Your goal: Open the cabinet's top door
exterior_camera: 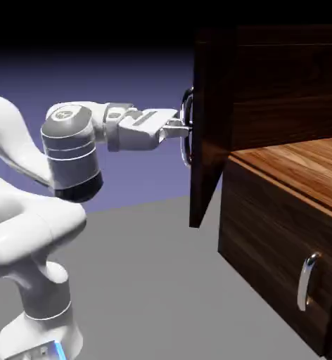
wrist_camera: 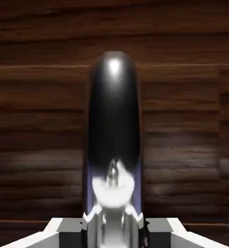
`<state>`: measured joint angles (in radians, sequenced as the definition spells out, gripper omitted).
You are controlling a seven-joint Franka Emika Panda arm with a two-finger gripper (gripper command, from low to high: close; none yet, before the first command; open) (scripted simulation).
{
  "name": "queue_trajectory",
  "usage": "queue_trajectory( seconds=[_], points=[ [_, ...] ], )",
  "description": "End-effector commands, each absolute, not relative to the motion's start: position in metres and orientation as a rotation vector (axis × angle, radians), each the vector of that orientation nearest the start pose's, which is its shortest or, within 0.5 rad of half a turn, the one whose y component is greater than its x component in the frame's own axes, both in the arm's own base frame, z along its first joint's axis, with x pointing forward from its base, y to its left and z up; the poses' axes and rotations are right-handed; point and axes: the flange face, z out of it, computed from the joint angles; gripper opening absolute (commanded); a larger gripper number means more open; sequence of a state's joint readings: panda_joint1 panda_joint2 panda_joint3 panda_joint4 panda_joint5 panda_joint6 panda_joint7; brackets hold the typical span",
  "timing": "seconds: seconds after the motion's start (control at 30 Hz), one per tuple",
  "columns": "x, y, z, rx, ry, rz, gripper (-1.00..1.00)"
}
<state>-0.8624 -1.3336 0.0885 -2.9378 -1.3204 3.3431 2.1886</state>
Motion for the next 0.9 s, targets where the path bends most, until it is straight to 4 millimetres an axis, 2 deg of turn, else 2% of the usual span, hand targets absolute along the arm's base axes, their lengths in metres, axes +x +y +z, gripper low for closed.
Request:
queue_trajectory(
  seconds=[0.0, 0.2, 0.4, 0.63, 0.87],
  points=[
    [0.217, -0.055, 0.570, -1.627, 1.421, -2.148, -1.00],
    [0.208, -0.041, 0.570, -1.609, 1.460, -2.173, -1.00],
    [0.193, -0.016, 0.570, -1.585, 1.532, -2.204, -1.00],
    [0.174, 0.024, 0.570, -1.542, 1.643, -2.252, -1.00],
    [0.156, 0.076, 0.570, -1.483, 1.781, -2.308, -1.00]
  ],
)
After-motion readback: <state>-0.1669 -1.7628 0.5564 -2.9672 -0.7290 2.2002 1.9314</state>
